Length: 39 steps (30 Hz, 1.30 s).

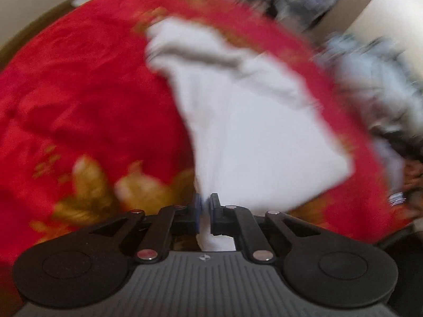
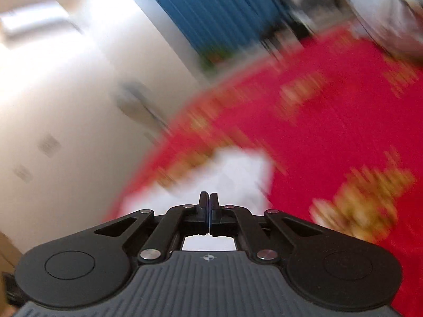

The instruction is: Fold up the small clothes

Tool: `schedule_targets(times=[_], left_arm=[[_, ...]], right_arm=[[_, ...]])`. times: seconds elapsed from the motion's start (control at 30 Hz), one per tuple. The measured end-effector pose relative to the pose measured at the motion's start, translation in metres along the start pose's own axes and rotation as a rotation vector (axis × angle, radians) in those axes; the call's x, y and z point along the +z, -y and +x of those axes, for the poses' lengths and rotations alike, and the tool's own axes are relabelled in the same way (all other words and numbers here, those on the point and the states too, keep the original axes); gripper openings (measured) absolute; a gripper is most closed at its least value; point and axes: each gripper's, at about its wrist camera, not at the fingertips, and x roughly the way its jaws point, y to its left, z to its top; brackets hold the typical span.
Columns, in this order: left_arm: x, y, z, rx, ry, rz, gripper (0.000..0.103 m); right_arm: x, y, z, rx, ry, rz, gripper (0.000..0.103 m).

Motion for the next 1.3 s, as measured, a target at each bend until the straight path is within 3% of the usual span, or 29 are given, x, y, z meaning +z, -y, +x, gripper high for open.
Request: schedule_targets(times=[0.07, 0.13, 0.2, 0.33, 0.43, 0.6, 0.73, 0.77, 0.8, 0.83, 0.87, 0.9, 0.97, 1.03, 1.07, 1.13, 1.17, 1.23, 1.3], left_arm=[[0.003, -0.008, 0.006, 0.024, -0.016, -0.056, 0.019], [0.006, -0.014, 0.006, 0.015, -0.004, -0.112, 0.033], [0.009, -0.013, 0.01, 0.019, -0.012, -0.132, 0.043], [0.004, -0.011, 0.024, -0.009, -0.075, -0.127, 0.043], [-0.002, -0.008, 0.037, 0.011, -0.105, -0.105, 0.043], [-0.009, -0.005, 0.045, 0.021, -0.125, -0.077, 0.043], [-0.013, -0.003, 0.045, 0.019, -0.135, -0.064, 0.042], [-0.013, -0.003, 0.045, 0.023, -0.135, -0.056, 0.04], [-0.014, -0.003, 0.044, 0.026, -0.131, -0.051, 0.032], [-0.014, -0.002, 0.041, 0.024, -0.127, -0.041, 0.005], [-0.014, -0.001, 0.036, 0.005, -0.117, -0.029, 0.005], [-0.013, 0.001, 0.028, -0.021, -0.089, -0.015, 0.005], [-0.008, 0.003, 0.0, -0.11, 0.009, 0.013, 0.004], [-0.002, -0.005, -0.026, -0.216, 0.116, -0.024, 0.004], [0.001, -0.012, -0.031, -0.229, 0.146, -0.063, 0.004], [0.006, -0.023, -0.019, -0.154, 0.112, -0.115, 0.005], [0.008, -0.027, -0.004, -0.086, 0.054, -0.132, 0.005], [0.009, -0.03, 0.014, -0.032, -0.018, -0.147, 0.009], [0.01, -0.032, 0.021, -0.015, -0.051, -0.151, 0.026]], right_arm=[[-0.014, 0.007, 0.023, -0.071, -0.087, -0.038, 0.01], [-0.025, 0.009, 0.042, -0.091, -0.163, -0.079, 0.047], [-0.034, 0.011, 0.056, -0.126, -0.209, -0.086, 0.056], [-0.052, 0.008, 0.087, -0.103, -0.314, -0.072, 0.055], [-0.062, -0.001, 0.092, -0.076, -0.349, -0.088, 0.055], [-0.079, -0.013, 0.093, -0.045, -0.432, -0.199, 0.055], [-0.099, -0.027, 0.088, -0.033, -0.485, -0.361, 0.055], [-0.103, -0.03, 0.087, -0.032, -0.488, -0.402, 0.053], [-0.105, -0.034, 0.084, -0.033, -0.483, -0.434, 0.045], [-0.105, -0.037, 0.081, -0.03, -0.474, -0.461, 0.036], [-0.104, -0.039, 0.078, -0.026, -0.463, -0.478, 0.015], [-0.099, -0.042, 0.071, -0.012, -0.443, -0.486, 0.005], [-0.077, -0.047, 0.049, 0.08, -0.361, -0.446, 0.004], [-0.045, -0.044, 0.015, 0.204, -0.225, -0.323, 0.003], [-0.031, -0.038, -0.001, 0.267, -0.15, -0.244, 0.0], [-0.012, -0.02, -0.017, 0.314, -0.023, -0.098, 0.0], [-0.007, -0.01, -0.013, 0.293, -0.003, -0.038, 0.0], [-0.008, -0.001, 0.012, 0.155, -0.044, -0.002, 0.0], [-0.019, 0.005, 0.044, 0.0, -0.176, -0.028, 0.004]])
